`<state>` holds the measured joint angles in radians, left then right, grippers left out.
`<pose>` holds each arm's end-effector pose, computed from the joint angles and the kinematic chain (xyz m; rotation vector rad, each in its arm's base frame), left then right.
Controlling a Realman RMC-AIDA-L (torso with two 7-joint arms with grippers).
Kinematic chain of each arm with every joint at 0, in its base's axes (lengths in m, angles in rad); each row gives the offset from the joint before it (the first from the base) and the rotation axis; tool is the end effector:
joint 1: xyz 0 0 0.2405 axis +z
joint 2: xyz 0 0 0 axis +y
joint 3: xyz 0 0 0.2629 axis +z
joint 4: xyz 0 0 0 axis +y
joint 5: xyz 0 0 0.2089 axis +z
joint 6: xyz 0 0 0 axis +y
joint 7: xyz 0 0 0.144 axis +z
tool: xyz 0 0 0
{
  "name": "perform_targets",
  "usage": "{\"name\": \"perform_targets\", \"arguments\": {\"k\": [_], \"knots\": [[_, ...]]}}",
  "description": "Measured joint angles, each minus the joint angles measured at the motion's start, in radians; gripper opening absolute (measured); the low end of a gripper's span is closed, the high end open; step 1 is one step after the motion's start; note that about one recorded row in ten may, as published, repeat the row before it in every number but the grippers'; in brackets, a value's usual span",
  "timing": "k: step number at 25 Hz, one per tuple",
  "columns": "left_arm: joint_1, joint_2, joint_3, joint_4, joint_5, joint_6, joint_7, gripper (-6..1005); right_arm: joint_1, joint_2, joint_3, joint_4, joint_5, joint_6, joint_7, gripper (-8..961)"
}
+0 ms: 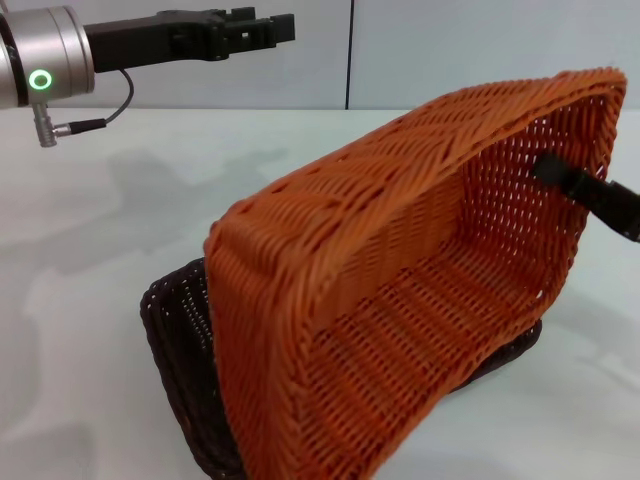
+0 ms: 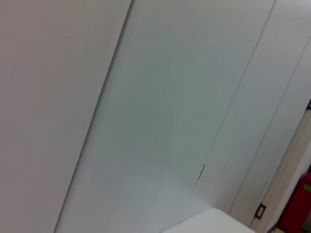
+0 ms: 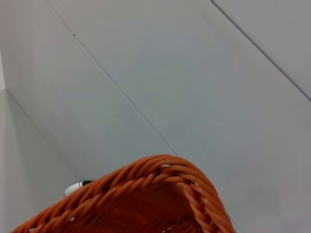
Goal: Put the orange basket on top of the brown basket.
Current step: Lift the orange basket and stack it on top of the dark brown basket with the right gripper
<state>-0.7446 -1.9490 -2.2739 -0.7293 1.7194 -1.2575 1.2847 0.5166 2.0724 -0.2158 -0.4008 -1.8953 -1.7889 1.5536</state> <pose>-0.1781 0.4426 0.0650 -2.4568 -0.8095 -0.8532 0.2708 0.3104 0.0260 -2.2568 1.0739 1.4940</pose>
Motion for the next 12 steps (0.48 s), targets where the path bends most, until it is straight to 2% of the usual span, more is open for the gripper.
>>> {"name": "perform_targets", "arguments": {"k": [5, 12], "knots": [[-0.017, 0.0, 0.01, 0.002, 0.036, 0.0, 0.0, 736, -0.017, 0.002, -0.002, 0.009, 0.001, 0.008, -0.007, 130], [-0.027, -0.006, 0.01, 0.002, 0.046, -0.004, -0.001, 736, -0.036, 0.002, -0.005, 0.009, 0.0, 0.044, 0.013, 213]]}}
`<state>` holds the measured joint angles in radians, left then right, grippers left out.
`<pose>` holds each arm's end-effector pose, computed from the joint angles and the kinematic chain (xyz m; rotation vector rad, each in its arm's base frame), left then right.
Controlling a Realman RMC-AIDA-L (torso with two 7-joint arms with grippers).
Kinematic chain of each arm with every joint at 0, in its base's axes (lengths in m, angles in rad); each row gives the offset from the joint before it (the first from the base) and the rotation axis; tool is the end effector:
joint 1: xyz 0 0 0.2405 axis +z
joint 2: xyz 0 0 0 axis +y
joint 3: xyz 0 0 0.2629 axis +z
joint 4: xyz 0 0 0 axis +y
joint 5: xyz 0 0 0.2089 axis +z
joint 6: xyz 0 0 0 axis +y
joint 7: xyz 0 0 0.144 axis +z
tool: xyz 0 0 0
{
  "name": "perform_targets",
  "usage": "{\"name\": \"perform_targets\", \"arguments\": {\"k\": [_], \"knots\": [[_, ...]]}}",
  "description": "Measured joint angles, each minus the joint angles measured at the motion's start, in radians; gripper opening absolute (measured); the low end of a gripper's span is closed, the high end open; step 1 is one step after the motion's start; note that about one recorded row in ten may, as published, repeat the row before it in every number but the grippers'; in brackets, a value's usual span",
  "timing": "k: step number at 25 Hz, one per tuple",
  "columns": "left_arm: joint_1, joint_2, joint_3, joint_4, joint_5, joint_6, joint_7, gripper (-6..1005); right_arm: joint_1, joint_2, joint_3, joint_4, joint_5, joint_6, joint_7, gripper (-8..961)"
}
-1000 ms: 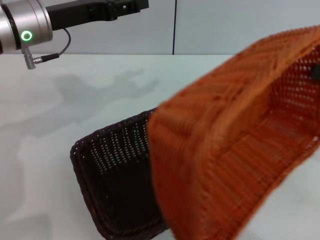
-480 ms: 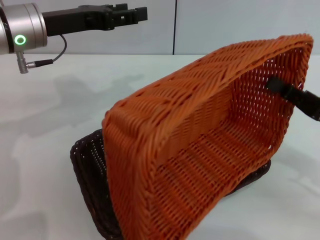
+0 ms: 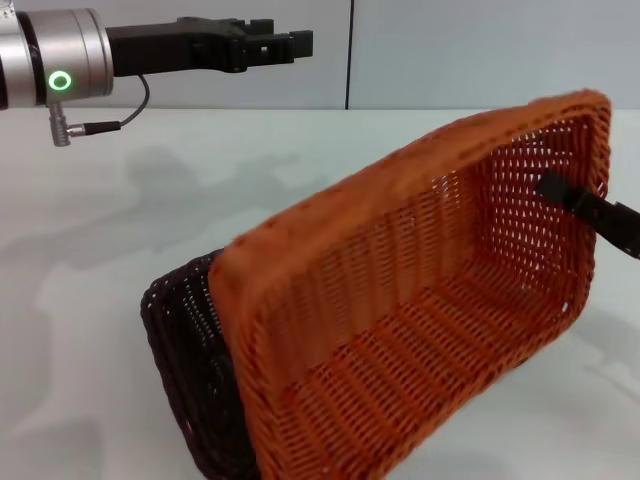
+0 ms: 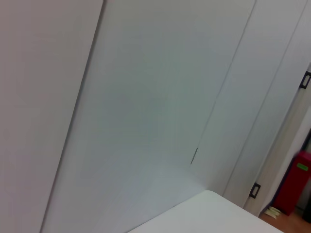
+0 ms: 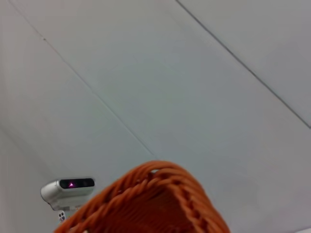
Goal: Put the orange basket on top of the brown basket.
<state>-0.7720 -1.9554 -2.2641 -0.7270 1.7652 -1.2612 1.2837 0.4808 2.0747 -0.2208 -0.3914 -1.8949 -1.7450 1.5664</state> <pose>-0.1699 0.4445 0.0562 -2.5063 -0.7818 -0.7994 0.2852 0.3038 0.0216 -2.1968 1.1576 1.4537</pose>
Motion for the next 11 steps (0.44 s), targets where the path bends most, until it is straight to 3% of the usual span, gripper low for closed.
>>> {"name": "perform_targets", "arguments": {"k": [7, 11], "knots": [[-0.002, -0.006, 0.0, 0.0, 0.0, 0.004, -0.006, 735, -0.002, -0.007, -0.002, -0.02, -0.006, -0.009, 0.013, 297], [-0.004, -0.008, -0.003, -0.002, -0.003, 0.006, -0.006, 735, -0.004, -0.007, 0.003, -0.044, -0.003, -0.015, 0.027, 297]]}}
